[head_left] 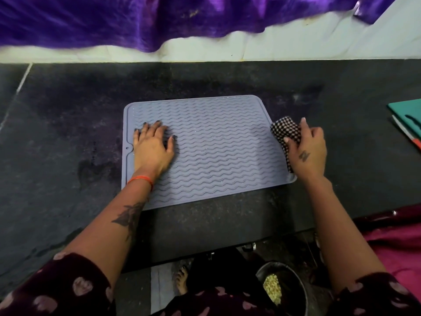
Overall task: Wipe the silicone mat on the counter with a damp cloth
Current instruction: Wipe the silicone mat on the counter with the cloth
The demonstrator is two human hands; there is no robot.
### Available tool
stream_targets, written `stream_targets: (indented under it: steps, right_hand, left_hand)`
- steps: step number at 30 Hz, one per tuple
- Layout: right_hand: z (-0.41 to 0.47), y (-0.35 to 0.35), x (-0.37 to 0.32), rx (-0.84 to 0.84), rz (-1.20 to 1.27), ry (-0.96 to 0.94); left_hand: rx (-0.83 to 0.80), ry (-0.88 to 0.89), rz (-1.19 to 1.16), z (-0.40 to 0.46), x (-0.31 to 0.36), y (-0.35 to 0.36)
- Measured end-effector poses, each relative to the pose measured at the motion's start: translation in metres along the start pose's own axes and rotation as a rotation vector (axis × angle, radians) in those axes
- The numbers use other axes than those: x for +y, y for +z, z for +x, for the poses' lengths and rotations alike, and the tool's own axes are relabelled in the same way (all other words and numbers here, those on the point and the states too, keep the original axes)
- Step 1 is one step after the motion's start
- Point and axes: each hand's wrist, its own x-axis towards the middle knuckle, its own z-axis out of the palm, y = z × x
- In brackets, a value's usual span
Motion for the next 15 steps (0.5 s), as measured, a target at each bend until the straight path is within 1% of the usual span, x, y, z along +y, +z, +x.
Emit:
stream_targets:
  steps: [2,6,12,15]
  right_hand:
    - [-0.01,0.011,0.005,-0.081,-0.048,0.037]
    - [-0.022,0.029,0.004,-0.083,-0.099,0.109]
    - [-0.027,0.033,-0.008,-0.061,-0.227,0.08]
    - [-0.031,0.032,-0.015,-0.107,-0.289,0.054]
  left_hand:
    - [0.001,-0.001,0.007,0.0,0.001,0.0]
    - [0.0,-0.005,0.016,-0.001,0.001,0.0]
    - [-0.016,-0.022,0.039,-0.001,0.004,0.0]
    - [-0.021,-0.023,0.044,-0.001,0.005,0.0]
